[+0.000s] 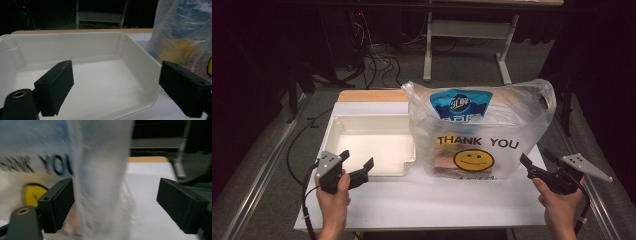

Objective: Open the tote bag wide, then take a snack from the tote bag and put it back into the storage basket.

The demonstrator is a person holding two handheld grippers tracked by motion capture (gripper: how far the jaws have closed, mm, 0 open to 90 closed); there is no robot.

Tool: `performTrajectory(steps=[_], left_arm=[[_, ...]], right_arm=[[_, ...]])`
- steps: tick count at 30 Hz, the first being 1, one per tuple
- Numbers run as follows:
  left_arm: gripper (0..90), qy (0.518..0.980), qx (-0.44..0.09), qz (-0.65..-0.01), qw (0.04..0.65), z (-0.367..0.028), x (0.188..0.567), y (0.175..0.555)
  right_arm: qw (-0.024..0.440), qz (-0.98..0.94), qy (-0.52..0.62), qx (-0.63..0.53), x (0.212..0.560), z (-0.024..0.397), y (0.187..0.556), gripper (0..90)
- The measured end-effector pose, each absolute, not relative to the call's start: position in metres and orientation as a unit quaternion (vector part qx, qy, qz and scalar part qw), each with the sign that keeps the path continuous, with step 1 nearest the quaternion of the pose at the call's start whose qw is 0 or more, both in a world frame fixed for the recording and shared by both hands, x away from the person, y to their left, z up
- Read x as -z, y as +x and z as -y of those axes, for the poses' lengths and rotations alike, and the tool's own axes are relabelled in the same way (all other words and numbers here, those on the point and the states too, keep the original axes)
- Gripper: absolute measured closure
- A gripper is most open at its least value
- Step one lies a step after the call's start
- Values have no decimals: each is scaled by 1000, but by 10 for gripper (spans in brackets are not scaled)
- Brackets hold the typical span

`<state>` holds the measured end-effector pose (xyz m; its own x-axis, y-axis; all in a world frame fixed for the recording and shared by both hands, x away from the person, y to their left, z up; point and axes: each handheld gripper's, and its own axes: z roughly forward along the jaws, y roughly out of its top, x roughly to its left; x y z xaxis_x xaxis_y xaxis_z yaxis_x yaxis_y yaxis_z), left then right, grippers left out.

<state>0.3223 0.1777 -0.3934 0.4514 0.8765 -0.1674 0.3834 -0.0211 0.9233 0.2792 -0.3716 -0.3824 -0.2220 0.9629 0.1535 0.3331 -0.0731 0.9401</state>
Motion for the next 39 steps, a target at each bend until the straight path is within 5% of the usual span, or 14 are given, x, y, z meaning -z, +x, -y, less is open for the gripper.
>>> performTrajectory(steps=[6,10,12,13,17,25,27,28,29,30,31,39], left_arm=[[150,681,-223,-429,549,-136,381,331],[150,684,-224,-406,564,-106,367,339],[150,685,-226,-397,567,-88,356,347],[151,685,-226,-397,567,-88,356,347],[155,684,-235,-383,575,-72,348,358],[237,679,-236,-359,595,-49,337,367],[408,683,-228,-359,594,-46,339,370],[652,683,-209,-352,604,-46,342,374],[750,683,-209,-352,604,-46,342,374],[750,693,-204,-349,597,-45,344,376],[869,699,-198,-346,594,-44,346,376],[900,736,-166,-376,538,-42,377,373]], right_arm=[[313,-619,515,-503,367,356,291,116],[332,-612,505,-510,357,354,296,263],[339,-608,500,-516,357,355,296,527],[339,-608,500,-516,357,355,296,527],[328,-606,499,-525,360,355,295,759],[324,-620,490,-521,363,348,294,900],[321,-629,485,-516,364,346,295,900],[317,-632,488,-512,367,345,295,900],[317,-632,488,-512,367,345,295,900],[315,-635,490,-508,369,344,296,900],[313,-637,493,-503,372,343,296,900],[299,-648,511,-478,390,346,294,900]])
